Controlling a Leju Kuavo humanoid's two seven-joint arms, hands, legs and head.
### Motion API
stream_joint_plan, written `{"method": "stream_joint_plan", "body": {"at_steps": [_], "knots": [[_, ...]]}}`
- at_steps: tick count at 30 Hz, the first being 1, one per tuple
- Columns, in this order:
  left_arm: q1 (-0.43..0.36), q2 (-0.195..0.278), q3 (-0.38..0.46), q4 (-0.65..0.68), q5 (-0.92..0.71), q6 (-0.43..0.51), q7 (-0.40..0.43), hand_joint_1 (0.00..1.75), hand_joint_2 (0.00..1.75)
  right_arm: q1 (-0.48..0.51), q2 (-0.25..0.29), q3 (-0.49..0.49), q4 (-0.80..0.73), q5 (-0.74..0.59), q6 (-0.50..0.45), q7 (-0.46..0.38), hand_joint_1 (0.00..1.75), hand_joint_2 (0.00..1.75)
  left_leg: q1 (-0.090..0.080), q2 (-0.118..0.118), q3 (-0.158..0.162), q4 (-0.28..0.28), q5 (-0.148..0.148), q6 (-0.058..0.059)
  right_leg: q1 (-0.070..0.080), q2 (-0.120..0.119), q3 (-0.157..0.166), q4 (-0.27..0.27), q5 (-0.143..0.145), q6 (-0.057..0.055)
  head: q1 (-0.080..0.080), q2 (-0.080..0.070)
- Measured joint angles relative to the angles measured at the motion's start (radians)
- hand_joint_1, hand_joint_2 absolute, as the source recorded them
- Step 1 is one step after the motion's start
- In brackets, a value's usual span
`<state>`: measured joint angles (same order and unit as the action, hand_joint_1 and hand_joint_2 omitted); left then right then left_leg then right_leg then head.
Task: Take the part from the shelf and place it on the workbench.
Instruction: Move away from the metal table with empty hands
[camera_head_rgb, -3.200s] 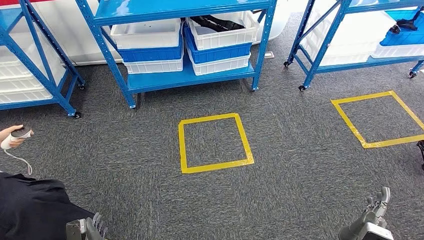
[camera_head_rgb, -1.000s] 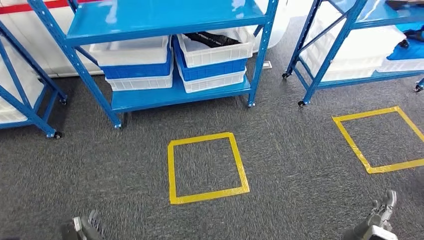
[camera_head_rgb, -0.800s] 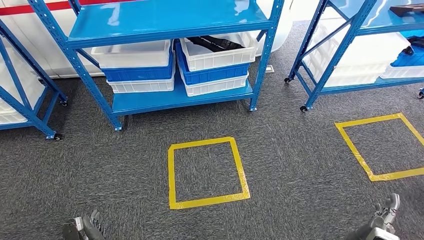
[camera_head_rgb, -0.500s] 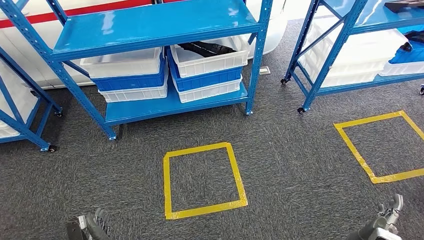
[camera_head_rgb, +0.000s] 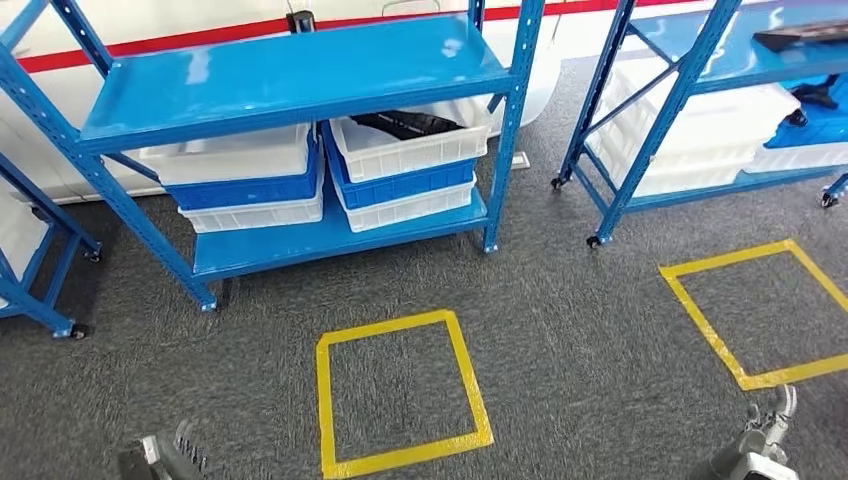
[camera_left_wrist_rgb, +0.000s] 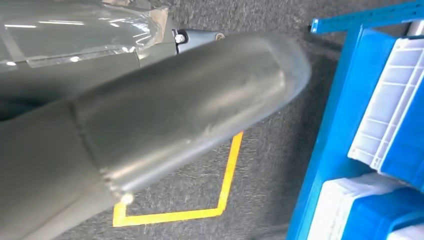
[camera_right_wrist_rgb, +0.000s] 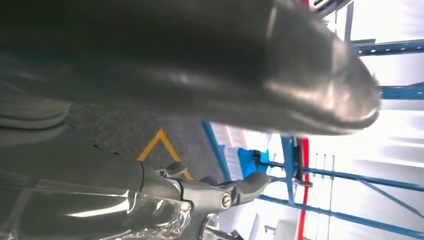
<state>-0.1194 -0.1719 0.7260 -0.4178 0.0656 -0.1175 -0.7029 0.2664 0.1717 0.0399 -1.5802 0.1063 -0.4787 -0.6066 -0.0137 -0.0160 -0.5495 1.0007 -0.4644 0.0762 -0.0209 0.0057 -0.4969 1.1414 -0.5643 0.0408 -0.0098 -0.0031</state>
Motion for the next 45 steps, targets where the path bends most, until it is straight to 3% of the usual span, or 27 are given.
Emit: {"method": "stream_joint_plan", "body": {"at_steps": [2,4,5,6,7,8,9,10,12,14,16,18,20,21,24,25,28,30,33,34,35,36,38,40,42,43,45], "knots": [[0.000,-0.002,-0.002,0.001,0.003,0.001,0.000,0.00,0.00,0.002,-0.001,-0.001,0.000,0.000,0.001,0.001,0.00,0.00,0.002,0.001,0.014,0.000,-0.013,0.001,0.000,-0.001,-0.081,0.110,-0.042,-0.007,0.004,0.000],[0.003,-0.006,-0.005,0.002,0.009,0.001,0.000,0.00,0.00,0.007,-0.002,-0.004,0.000,0.001,0.003,0.002,0.00,0.00,0.004,-0.003,0.029,0.001,-0.030,-0.004,-0.001,-0.001,-0.144,0.145,-0.075,-0.003,0.006,0.000],[0.005,-0.007,-0.006,0.002,0.013,0.001,0.001,0.00,0.00,0.008,-0.002,-0.005,0.000,0.001,0.004,0.002,0.00,0.00,0.007,-0.005,0.039,0.002,-0.040,-0.009,-0.003,-0.001,-0.154,0.117,-0.068,0.004,0.006,0.000],[0.006,-0.008,-0.007,0.003,0.016,0.001,0.001,0.00,0.00,0.009,-0.002,-0.006,0.000,0.002,0.005,0.002,0.00,0.00,0.010,-0.006,0.052,0.002,-0.051,-0.014,-0.006,-0.001,-0.151,0.063,-0.040,0.021,0.006,0.000],[0.007,-0.008,-0.009,0.003,0.018,0.002,0.001,0.00,0.00,0.009,-0.003,-0.006,0.000,0.002,0.005,0.002,0.00,0.00,0.012,-0.007,0.063,0.002,-0.063,-0.021,-0.009,-0.003,-0.140,0.003,0.010,0.039,0.007,0.000],[0.008,-0.007,-0.010,0.003,0.022,0.002,0.001,0.00,0.00,0.009,-0.003,-0.007,0.001,0.003,0.005,0.002,0.00,0.00,0.013,-0.008,0.075,0.004,-0.077,-0.028,-0.008,-0.007,-0.131,-0.048,0.052,0.047,0.008,0.000],[0.008,-0.007,-0.012,0.003,0.024,0.003,0.001,0.00,0.00,0.010,-0.003,-0.007,0.002,0.004,0.005,0.002,0.00,0.00,0.012,-0.009,0.083,0.004,-0.089,-0.035,-0.006,-0.009,-0.120,-0.081,0.084,0.044,0.009,0.000],[0.007,-0.007,-0.014,0.002,0.026,0.003,0.001,0.00,0.00,0.010,-0.003,-0.007,0.002,0.005,0.006,0.003,0.00,0.00,0.010,-0.008,0.090,0.004,-0.097,-0.041,-0.005,-0.011,-0.114,-0.094,0.101,0.031,0.008,0.000],[0.004,-0.006,-0.018,0.001,0.030,0.003,0.000,0.00,0.00,0.009,-0.004,-0.008,0.002,0.005,0.006,0.003,0.00,0.00,0.010,-0.006,0.092,0.020,-0.097,-0.049,-0.004,-0.007,-0.099,-0.098,0.095,-0.003,0.005,0.000],[0.001,-0.006,-0.024,0.001,0.031,0.003,0.000,0.00,0.00,0.007,-0.003,-0.010,0.001,0.007,0.006,0.003,0.00,0.00,0.014,0.001,0.046,0.103,-0.071,-0.058,-0.008,-0.006,-0.079,-0.105,0.085,-0.022,0.003,0.000],[0.000,-0.007,-0.027,0.001,0.032,0.002,0.000,0.00,0.00,0.007,-0.001,-0.010,0.000,0.008,0.006,0.002,0.00,0.00,0.017,0.008,-0.048,0.228,-0.071,-0.069,-0.009,-0.006,-0.054,-0.114,0.069,-0.036,0.003,0.000],[0.001,-0.007,-0.028,0.001,0.035,0.002,0.000,0.00,0.00,0.007,0.000,-0.010,0.000,0.009,0.006,0.003,0.00,0.00,0.019,0.012,-0.133,0.301,-0.128,-0.076,-0.008,-0.004,-0.030,-0.118,0.052,-0.039,0.002,0.000],[0.003,-0.008,-0.028,0.001,0.040,-0.001,0.000,0.00,0.00,0.008,0.000,-0.011,0.000,0.014,0.007,0.005,0.00,0.00,0.018,0.013,-0.174,0.283,-0.159,-0.073,-0.006,0.000,0.000,-0.119,0.032,-0.038,0.002,0.000],[0.004,-0.008,-0.028,0.001,0.042,-0.003,0.000,0.00,0.00,0.008,0.001,-0.011,0.000,0.018,0.008,0.007,0.00,0.00,0.017,0.013,-0.178,0.239,-0.137,-0.066,-0.003,0.001,0.015,-0.119,0.020,-0.037,0.002,0.000],[0.007,-0.006,-0.028,0.001,0.046,-0.007,0.000,0.00,0.00,0.007,0.004,-0.011,0.001,0.026,0.009,0.009,0.00,0.00,0.002,0.005,-0.157,0.082,0.033,-0.030,0.004,0.006,0.046,-0.121,-0.014,-0.032,0.004,0.000],[0.007,-0.005,-0.029,0.001,0.048,-0.006,0.000,0.00,0.00,0.006,0.005,-0.012,0.000,0.029,0.009,0.011,0.00,0.00,-0.004,0.002,-0.150,0.060,0.067,-0.022,0.005,0.008,0.050,-0.123,-0.023,-0.028,0.004,0.000],[0.005,-0.005,-0.030,-0.001,0.053,0.002,0.000,0.00,0.00,0.002,0.008,-0.013,-0.001,0.040,0.010,0.019,0.00,0.00,-0.011,-0.002,-0.123,0.038,0.072,-0.015,0.010,0.007,0.068,-0.141,-0.039,-0.013,0.001,0.000],[0.002,-0.006,-0.030,-0.001,0.056,0.003,-0.001,0.00,0.00,-0.004,0.009,-0.014,-0.002,0.051,0.010,0.023,0.00,0.00,-0.006,-0.007,-0.095,0.011,0.072,-0.010,0.015,0.001,0.056,-0.096,-0.061,-0.011,0.000,0.000],[-0.001,-0.009,-0.031,-0.001,0.059,0.003,0.000,0.00,0.00,-0.006,0.008,-0.016,-0.002,0.059,0.009,0.027,0.00,0.00,-0.002,-0.019,-0.075,0.001,0.059,-0.002,0.011,0.000,-0.068,0.092,-0.116,-0.010,0.001,0.000],[0.000,-0.010,-0.031,0.000,0.059,0.004,0.000,0.00,0.00,-0.005,0.007,-0.017,-0.001,0.059,0.009,0.027,0.00,0.00,-0.002,-0.027,-0.070,0.001,0.052,-0.003,0.010,0.000,-0.108,0.130,-0.116,-0.004,0.001,0.000],[0.001,-0.011,-0.031,0.000,0.059,0.005,0.000,0.00,0.00,-0.003,0.007,-0.018,0.000,0.060,0.009,0.028,0.00,0.00,-0.002,-0.035,-0.062,0.001,0.045,-0.004,0.009,0.000,-0.130,0.131,-0.095,0.007,0.001,0.000],[0.001,-0.011,-0.031,0.000,0.059,0.008,0.000,0.00,0.00,-0.002,0.007,-0.019,0.000,0.062,0.009,0.029,0.00,0.00,-0.002,-0.044,-0.053,0.002,0.038,-0.007,0.007,0.002,-0.134,0.094,-0.057,0.020,0.001,0.000],[0.000,-0.014,-0.032,0.001,0.058,0.015,0.000,0.00,0.00,-0.001,0.007,-0.022,0.000,0.065,0.009,0.033,0.00,0.00,-0.003,-0.062,-0.036,0.007,0.022,-0.015,0.001,0.020,-0.110,-0.035,0.036,0.040,0.002,0.000],[0.000,-0.016,-0.036,0.002,0.057,0.020,0.000,0.00,0.00,0.000,0.008,-0.026,0.000,0.067,0.009,0.038,0.00,0.00,-0.006,-0.077,-0.031,0.013,0.007,-0.025,-0.001,0.033,-0.087,-0.112,0.083,0.029,0.002,0.000],[0.001,-0.016,-0.039,0.002,0.055,0.021,0.000,0.00,0.00,0.000,0.008,-0.028,-0.003,0.068,0.009,0.039,0.00,0.00,-0.005,-0.088,-0.032,0.015,0.000,-0.033,-0.001,0.025,-0.079,-0.121,0.087,0.002,0.002,0.000],[0.002,-0.016,-0.041,0.002,0.054,0.021,0.000,0.00,0.00,-0.001,0.009,-0.028,-0.005,0.069,0.009,0.038,0.00,0.00,-0.004,-0.087,-0.032,0.018,-0.004,-0.037,-0.003,0.019,-0.075,-0.123,0.087,-0.007,0.003,0.000],[0.002,-0.016,-0.044,0.001,0.053,0.023,0.000,0.00,0.00,0.000,0.013,-0.030,-0.010,0.073,0.012,0.038,0.00,0.00,-0.001,-0.055,-0.047,0.057,-0.029,-0.050,-0.010,0.006,-0.064,-0.129,0.085,-0.023,-0.004,0.000]]}}
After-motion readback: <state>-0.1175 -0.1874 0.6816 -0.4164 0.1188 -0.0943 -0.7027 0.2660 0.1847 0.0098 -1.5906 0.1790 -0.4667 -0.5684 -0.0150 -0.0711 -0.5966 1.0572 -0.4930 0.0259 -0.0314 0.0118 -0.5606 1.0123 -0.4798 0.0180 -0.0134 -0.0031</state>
